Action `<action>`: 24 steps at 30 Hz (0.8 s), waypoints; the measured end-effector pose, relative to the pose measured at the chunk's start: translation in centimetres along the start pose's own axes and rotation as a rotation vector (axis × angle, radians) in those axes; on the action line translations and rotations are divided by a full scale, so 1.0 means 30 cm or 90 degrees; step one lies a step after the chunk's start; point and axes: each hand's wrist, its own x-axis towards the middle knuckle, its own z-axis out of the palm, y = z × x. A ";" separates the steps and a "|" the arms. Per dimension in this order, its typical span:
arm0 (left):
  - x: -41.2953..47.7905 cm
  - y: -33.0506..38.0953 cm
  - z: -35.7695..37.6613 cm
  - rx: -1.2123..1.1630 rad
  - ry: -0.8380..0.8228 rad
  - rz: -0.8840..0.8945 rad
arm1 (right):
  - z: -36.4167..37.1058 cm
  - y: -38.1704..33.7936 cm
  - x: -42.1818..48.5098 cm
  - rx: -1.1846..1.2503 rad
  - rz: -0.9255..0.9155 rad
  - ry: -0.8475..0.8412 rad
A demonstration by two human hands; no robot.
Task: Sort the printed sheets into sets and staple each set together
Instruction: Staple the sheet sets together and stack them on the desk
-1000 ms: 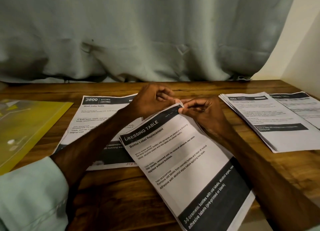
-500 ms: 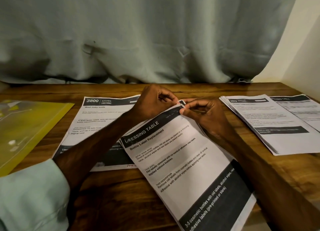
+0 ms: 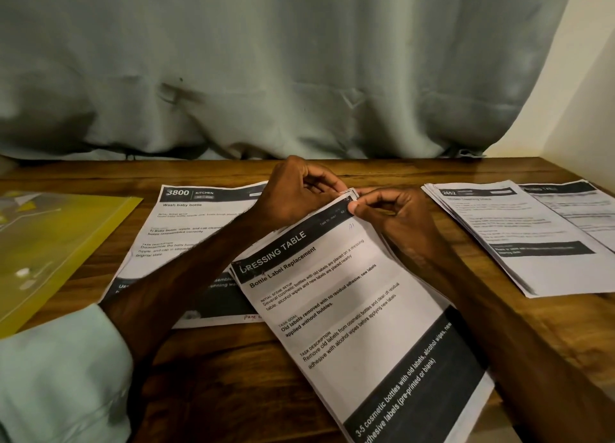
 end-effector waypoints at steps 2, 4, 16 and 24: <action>-0.001 0.002 0.001 -0.010 -0.003 -0.008 | -0.001 0.004 0.001 0.012 0.002 0.006; -0.002 0.004 0.001 -0.013 -0.002 -0.013 | -0.002 0.004 0.000 0.013 0.005 0.005; -0.001 0.007 -0.003 -0.002 0.008 -0.017 | -0.003 -0.002 0.001 0.014 0.056 0.030; 0.007 -0.006 -0.002 0.007 0.006 -0.009 | -0.001 -0.017 -0.003 0.006 0.090 0.049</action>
